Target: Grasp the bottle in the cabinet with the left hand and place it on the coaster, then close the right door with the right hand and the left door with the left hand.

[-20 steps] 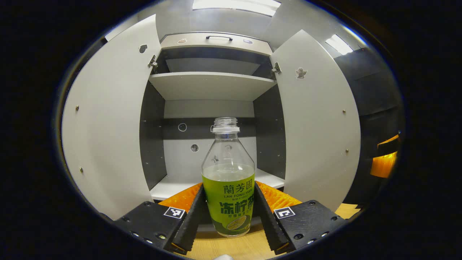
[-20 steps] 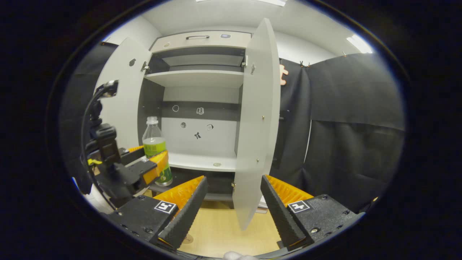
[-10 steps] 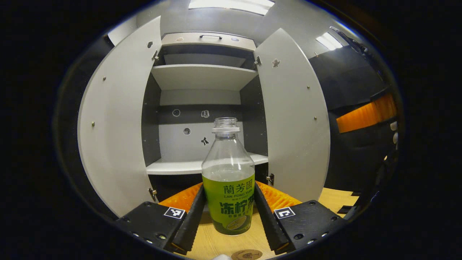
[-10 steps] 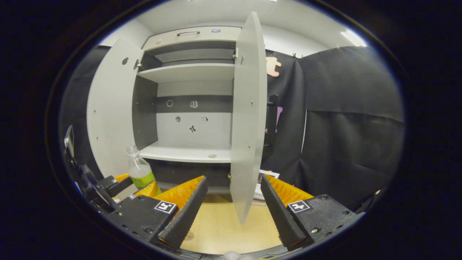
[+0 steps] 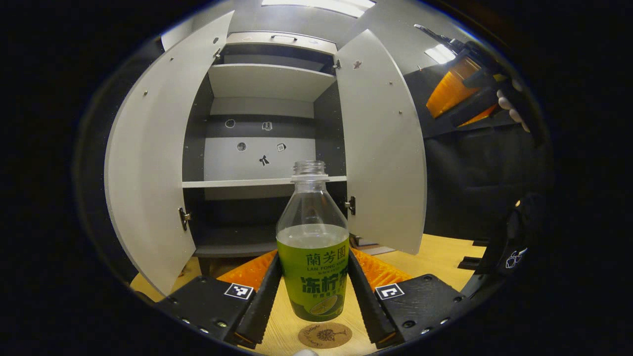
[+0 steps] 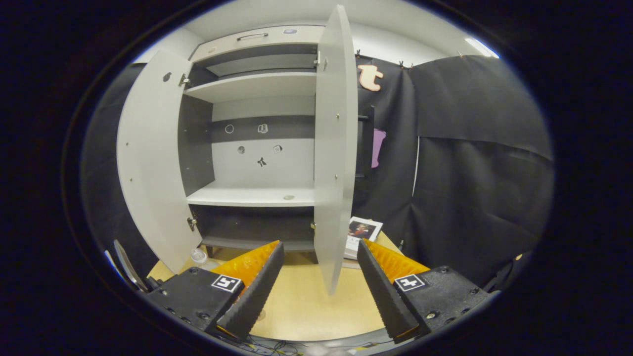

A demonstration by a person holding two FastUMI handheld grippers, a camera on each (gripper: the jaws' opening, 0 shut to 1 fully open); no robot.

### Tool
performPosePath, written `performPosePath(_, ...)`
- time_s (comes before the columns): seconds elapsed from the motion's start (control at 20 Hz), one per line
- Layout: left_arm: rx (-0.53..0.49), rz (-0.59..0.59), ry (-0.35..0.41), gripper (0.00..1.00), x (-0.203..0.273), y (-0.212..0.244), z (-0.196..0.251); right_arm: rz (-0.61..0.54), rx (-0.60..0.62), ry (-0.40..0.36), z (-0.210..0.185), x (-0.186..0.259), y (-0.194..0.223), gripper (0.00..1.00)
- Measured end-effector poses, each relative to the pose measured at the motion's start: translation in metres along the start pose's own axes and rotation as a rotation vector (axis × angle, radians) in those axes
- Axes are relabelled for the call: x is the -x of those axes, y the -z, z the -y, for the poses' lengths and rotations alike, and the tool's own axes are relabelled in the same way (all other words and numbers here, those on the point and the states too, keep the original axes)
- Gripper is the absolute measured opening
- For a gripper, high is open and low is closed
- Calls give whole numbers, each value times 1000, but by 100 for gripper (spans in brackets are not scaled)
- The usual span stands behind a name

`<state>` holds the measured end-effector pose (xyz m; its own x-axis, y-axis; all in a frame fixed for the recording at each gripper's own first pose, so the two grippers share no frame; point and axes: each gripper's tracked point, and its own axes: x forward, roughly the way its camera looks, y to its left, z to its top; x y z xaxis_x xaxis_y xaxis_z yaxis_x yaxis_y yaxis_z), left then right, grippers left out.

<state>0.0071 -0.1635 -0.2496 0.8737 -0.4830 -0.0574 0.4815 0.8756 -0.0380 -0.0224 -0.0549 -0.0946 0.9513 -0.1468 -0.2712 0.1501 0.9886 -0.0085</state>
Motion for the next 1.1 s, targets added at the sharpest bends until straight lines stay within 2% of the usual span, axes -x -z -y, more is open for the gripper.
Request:
performPosePath(0.25, 16, -44, 23, 74, 0, 46, 11, -42, 25, 0, 3, 2, 8, 96)
performPosePath(0.55, 39, -62, -4, 75, -3, 80, 12, -59, 93, -26, -9, 5, 5, 98)
performPosePath(0.6, 29, -60, -9, 79, -2, 83, 13, -69, 106, -27, -9, 6, 7, 98)
performPosePath(0.65, 16, -57, -10, 75, -2, 86, 12, -79, 113, -34, -10, 6, 10, 98)
performPosePath(0.85, 26, -51, 1, 75, -2, 93, 14, -96, 144, -31, -10, 9, 12, 98)
performPosePath(0.9, 27, -56, 1, 80, 0, 96, 15, -96, 148, -32, -11, 9, 11, 98)
performPosePath(0.95, 30, -57, 4, 76, 0, 95, 16, -98, 153, -35, -12, 9, 11, 98)
performPosePath(1.1, 46, -81, -8, 81, 4, 96, 12, -110, 161, -49, -16, 10, 14, 98)
